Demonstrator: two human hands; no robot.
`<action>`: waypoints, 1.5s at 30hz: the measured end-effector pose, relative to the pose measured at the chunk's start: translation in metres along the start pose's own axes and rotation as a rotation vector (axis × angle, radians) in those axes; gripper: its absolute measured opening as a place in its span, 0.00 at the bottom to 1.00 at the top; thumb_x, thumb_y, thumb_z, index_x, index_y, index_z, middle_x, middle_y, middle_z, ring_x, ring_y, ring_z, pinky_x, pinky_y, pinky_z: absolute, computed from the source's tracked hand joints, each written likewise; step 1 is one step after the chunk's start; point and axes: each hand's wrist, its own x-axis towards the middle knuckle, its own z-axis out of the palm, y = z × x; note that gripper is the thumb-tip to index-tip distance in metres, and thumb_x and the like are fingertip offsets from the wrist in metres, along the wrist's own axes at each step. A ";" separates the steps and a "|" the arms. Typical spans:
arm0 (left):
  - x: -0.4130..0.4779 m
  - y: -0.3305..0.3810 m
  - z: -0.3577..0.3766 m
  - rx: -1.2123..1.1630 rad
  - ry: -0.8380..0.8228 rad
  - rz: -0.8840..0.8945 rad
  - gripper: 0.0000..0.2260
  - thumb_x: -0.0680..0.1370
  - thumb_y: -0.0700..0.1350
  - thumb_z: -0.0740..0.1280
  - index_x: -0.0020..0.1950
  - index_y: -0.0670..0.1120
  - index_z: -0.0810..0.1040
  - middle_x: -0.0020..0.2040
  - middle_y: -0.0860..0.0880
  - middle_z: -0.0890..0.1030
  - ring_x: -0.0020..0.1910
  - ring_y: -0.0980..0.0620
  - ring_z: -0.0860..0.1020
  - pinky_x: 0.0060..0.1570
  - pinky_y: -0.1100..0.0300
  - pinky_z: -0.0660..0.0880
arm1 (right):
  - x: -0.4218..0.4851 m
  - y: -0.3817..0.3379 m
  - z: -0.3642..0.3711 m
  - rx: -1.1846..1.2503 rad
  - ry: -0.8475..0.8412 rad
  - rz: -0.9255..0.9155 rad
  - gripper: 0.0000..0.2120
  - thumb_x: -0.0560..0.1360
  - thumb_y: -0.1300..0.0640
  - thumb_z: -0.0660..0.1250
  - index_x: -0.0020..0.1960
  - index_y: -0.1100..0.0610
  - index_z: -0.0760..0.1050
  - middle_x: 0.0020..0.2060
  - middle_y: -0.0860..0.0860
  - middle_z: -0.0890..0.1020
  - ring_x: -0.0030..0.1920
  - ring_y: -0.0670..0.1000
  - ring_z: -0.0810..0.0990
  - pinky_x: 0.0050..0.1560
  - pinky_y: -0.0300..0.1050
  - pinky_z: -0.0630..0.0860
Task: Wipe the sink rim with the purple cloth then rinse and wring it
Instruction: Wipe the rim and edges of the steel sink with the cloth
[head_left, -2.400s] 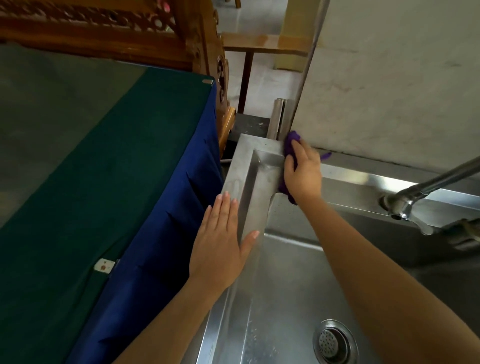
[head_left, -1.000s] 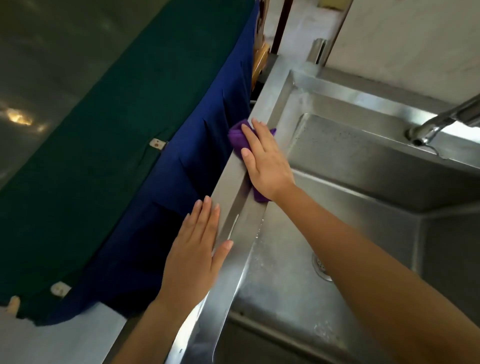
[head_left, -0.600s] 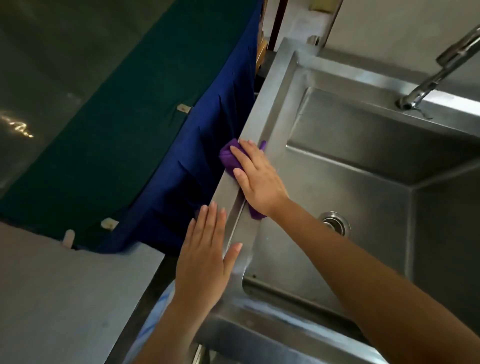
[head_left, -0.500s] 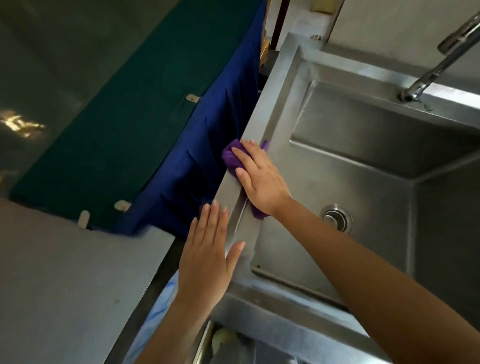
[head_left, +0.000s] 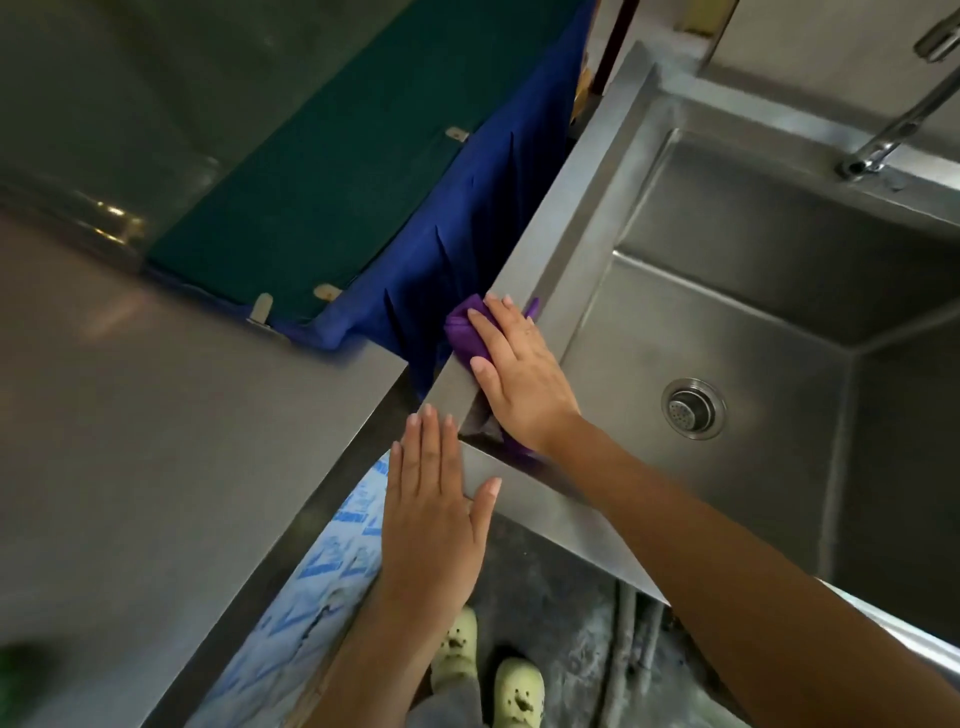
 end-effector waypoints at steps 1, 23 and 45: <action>-0.003 0.000 0.002 -0.006 0.015 -0.015 0.31 0.80 0.60 0.39 0.75 0.40 0.55 0.76 0.41 0.58 0.76 0.46 0.54 0.73 0.55 0.45 | -0.002 -0.001 0.001 -0.006 -0.009 -0.015 0.25 0.80 0.47 0.48 0.76 0.54 0.52 0.77 0.52 0.53 0.77 0.50 0.46 0.76 0.47 0.44; -0.007 -0.004 0.005 -0.076 0.070 0.035 0.33 0.80 0.61 0.39 0.75 0.40 0.55 0.76 0.41 0.58 0.76 0.45 0.54 0.72 0.50 0.51 | -0.066 -0.008 -0.007 0.121 0.014 0.000 0.17 0.76 0.54 0.63 0.63 0.53 0.76 0.55 0.53 0.78 0.58 0.55 0.74 0.63 0.53 0.71; -0.007 -0.007 0.013 -0.084 0.101 0.058 0.32 0.80 0.61 0.41 0.76 0.42 0.55 0.77 0.43 0.55 0.77 0.47 0.50 0.74 0.53 0.43 | -0.089 -0.019 -0.020 -0.195 0.040 0.149 0.12 0.77 0.51 0.62 0.57 0.52 0.79 0.47 0.53 0.77 0.49 0.56 0.74 0.52 0.49 0.68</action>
